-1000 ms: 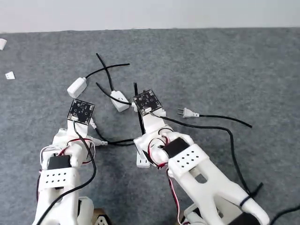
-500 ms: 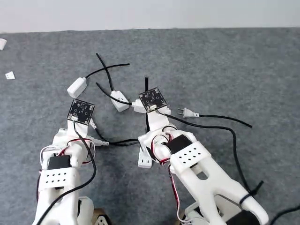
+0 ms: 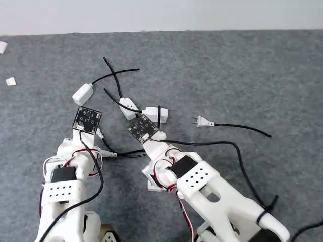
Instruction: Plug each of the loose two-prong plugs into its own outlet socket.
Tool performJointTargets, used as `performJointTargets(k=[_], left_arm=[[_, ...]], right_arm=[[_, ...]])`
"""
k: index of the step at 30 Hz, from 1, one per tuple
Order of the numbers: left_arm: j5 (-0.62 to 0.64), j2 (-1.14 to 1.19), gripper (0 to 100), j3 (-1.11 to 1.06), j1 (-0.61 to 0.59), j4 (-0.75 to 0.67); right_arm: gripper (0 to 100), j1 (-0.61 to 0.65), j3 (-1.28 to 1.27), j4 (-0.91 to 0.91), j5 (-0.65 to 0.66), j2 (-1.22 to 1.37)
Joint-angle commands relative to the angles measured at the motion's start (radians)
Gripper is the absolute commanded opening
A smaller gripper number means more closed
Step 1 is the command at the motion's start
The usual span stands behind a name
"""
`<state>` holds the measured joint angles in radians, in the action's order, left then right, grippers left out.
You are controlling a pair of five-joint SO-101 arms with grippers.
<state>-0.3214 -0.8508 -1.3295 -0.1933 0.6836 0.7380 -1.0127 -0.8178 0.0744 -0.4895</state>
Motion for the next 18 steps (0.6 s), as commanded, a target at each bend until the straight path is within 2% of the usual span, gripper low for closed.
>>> performJointTargets(k=[1,11,15,18], left_arm=[[-0.012,-0.009,1,0.007,-0.009,-0.029],[-0.012,-0.009,1,0.007,-0.009,-0.029],[-0.012,-0.009,1,0.007,-0.009,-0.029],[-0.012,-0.009,1,0.007,-0.009,-0.029]], right_arm=[[0.8,-0.048,-0.043,-0.053,0.018,0.024],[2.5,-0.056,-0.043,-0.067,0.015,0.024],[15.6,-0.054,-0.043,-0.067,0.0,0.022],[24.9,-0.053,-0.04,-0.067,-0.078,0.021]])
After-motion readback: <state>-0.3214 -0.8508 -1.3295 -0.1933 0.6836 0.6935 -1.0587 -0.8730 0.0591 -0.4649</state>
